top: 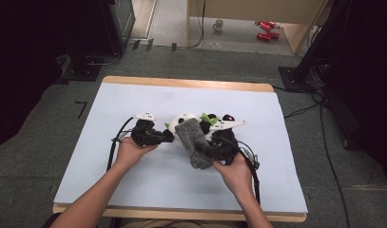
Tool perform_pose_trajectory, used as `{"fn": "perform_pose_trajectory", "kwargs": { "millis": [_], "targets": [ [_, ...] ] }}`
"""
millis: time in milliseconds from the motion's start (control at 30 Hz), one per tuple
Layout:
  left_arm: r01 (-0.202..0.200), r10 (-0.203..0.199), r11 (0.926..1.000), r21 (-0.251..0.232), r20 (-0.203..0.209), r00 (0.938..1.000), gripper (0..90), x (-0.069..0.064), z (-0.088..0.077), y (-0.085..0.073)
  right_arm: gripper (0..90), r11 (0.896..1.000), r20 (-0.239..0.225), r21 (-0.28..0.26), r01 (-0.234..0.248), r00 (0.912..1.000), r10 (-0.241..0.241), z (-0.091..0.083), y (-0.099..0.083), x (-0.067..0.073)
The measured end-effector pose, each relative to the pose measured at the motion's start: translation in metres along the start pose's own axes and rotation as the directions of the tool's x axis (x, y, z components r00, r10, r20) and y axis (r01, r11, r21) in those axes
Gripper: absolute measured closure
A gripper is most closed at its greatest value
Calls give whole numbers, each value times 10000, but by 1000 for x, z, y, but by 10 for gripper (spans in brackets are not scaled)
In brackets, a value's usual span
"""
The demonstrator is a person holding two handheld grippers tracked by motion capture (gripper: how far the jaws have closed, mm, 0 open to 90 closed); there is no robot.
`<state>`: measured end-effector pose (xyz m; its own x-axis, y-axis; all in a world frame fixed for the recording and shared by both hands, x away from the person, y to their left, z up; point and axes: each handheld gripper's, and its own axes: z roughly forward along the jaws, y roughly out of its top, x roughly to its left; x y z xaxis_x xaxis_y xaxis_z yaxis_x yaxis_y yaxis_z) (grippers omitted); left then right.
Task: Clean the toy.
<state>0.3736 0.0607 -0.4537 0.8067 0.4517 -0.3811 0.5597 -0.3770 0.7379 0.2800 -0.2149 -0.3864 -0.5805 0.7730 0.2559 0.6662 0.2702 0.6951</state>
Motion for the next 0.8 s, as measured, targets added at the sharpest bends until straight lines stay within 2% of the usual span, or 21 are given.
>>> {"fn": "perform_pose_trajectory", "kwargs": {
  "millis": [33, 67, 133, 167, 233, 267, 367, 400, 433, 467, 500, 533, 567, 600, 633, 667, 700, 767, 800],
  "targets": [
    [38, -38, 10000, -35, -84, 10000, 809, -2, -2, -1, 777, 10000, 0, 0, 0, 10000, 0, 0, 0, 0],
    [104, -104, 9999, -48, -67, 9999, 811, -3, -5, -2, 777, 9998, 150, 129, -131, 9998, 129, 3, -3, -5],
    [142, -143, 9999, -71, -102, 9998, 815, -8, -8, -5, 777, 9992, 93, 98, -389, 9992, 389, 3, -5, -13],
    [234, -234, 9997, -83, -16, 9997, 822, -10, -9, -6, 777, 9996, 300, -24, -264, 9992, 265, -1, -2, -16],
    [85, -87, 9998, -181, -126, 9999, 829, -20, -13, -10, 777, 9999, 456, -45, -94, 9989, 96, -2, 0, -16],
    [62, -65, 9999, -107, -211, 9998, 833, -26, -14, -11, 777, 10000, 583, -61, 27, 9983, -23, -2, 3, -21],
    [150, -159, 9994, -311, -280, 9995, 830, -27, -14, -14, 777, 10000, 473, -60, -16, 9989, 19, 0, 6, -29],
    [441, -457, 9963, -737, -192, 9988, 794, -21, -14, -17, 777, 9999, 263, -106, -77, 9996, 79, 3, 9, -36],
    [441, -457, 9963, -737, -192, 9988, 764, -21, -14, -17, 777, 9999, 263, -106, -77, 9996, 79, 3, 9, -36],
    [398, -425, 9933, -1082, -232, 9988, 727, -16, -15, -19, 778, 9999, 311, -127, 25, 9995, -22, 4, 12, -37],
    [398, -425, 9933, -1082, -232, 9988, 682, -16, -15, -19, 778, 9999, 311, -127, 25, 9995, -22, 4, 12, -37],
    [16, -69, 9915, -1300, -404, 9992, 635, -13, -17, -20, 778, 9998, 366, -153, 97, 9993, -91, 5, 17, -39],
    [16, -69, 9915, -1300, -404, 9992, 579, -13, -17, -20, 778, 9998, 366, -153, 97, 9993, -91, 5, 17, -39],
    [-271, 194, 9891, -1445, -541, 9983, 507, -11, -18, -21, 778, 9998, 250, -199, 1, 9997, 4, 6, 22, -44],
    [-422, 322, 9875, -1521, -675, 9972, 507, -10, -18, -21, 778, 9998, 250, -199, 1, 9997, 4, 6, 22, -44],
    [-835, 662, 9804, -1784, -1009, 9927, 420, -8, -18, -21, 778, 9998, 57, -186, -107, 9999, 108, 7, 26, -48],
    [-835, 662, 9804, -1784, -1009, 9927, 394, -8, -18, -21, 778, 9998, 57, -186, -107, 9999, 108, 7, 26, -48],
    [-1012, 825, 9726, -2093, -964, 9919, 371, -4, -17, -20, 778, 9997, -25, -156, -168, 9999, 168, 8, 29, -51],
    [-1038, 869, 9717, -2120, -878, 9923, 353, -2, -15, -20, 778, 9997, -45, -167, -191, 9998, 190, 8, 30, -52]
  ]
}}
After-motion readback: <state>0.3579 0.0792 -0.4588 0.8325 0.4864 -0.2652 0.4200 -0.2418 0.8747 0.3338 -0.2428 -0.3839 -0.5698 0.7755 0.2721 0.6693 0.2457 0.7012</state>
